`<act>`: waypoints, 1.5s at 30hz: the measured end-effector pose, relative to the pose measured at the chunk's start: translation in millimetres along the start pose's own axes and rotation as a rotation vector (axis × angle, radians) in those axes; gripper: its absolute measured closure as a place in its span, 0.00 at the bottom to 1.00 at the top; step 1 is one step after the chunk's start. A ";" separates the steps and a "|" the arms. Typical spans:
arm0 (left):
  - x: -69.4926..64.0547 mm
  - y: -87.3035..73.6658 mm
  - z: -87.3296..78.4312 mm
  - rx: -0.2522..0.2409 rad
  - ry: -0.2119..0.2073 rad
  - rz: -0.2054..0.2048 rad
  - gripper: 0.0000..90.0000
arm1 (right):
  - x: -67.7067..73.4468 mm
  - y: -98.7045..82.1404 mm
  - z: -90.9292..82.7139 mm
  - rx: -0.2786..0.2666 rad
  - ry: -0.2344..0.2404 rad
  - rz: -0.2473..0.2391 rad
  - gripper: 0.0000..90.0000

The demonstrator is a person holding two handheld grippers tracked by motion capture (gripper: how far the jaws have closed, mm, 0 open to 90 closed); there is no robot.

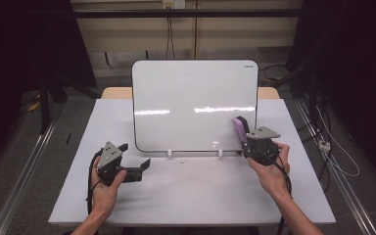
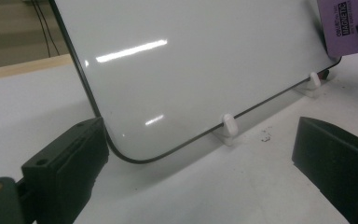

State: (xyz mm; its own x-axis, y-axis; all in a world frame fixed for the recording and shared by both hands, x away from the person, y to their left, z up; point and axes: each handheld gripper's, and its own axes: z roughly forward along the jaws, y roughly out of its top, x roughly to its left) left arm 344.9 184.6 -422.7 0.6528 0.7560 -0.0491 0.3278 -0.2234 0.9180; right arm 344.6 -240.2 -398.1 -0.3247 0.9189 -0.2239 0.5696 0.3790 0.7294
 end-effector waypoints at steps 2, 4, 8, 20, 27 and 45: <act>1.3 0.1 -0.2 -0.002 0.002 0.001 0.04 | 3.4 3.9 1.1 0.013 -0.014 -0.020 0.72; 2.2 0.2 0.6 -0.003 0.006 -0.007 0.04 | 6.6 7.9 3.3 0.014 -0.022 -0.043 0.72; 4.0 0.4 0.9 -0.007 0.006 -0.004 0.04 | 11.8 12.5 6.3 0.012 -0.042 -0.066 0.72; 6.9 0.0 2.5 -0.006 0.011 -0.020 0.04 | 3.8 0.8 10.4 -0.066 -0.003 -0.024 0.63; 9.1 1.2 -1.3 -0.014 0.025 -0.024 0.04 | 0.7 -3.4 9.4 -0.129 0.021 0.035 0.34; 5.2 3.0 -10.2 0.044 0.070 0.031 0.05 | -18.5 -47.0 -13.6 -0.239 0.134 0.197 0.06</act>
State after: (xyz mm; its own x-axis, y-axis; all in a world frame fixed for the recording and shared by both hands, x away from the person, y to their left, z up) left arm 342.3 194.2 -416.2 0.6138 0.7894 0.0080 0.3388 -0.2725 0.9005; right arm 313.6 -276.4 -419.5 -0.3316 0.9433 0.0119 0.4431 0.1446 0.8847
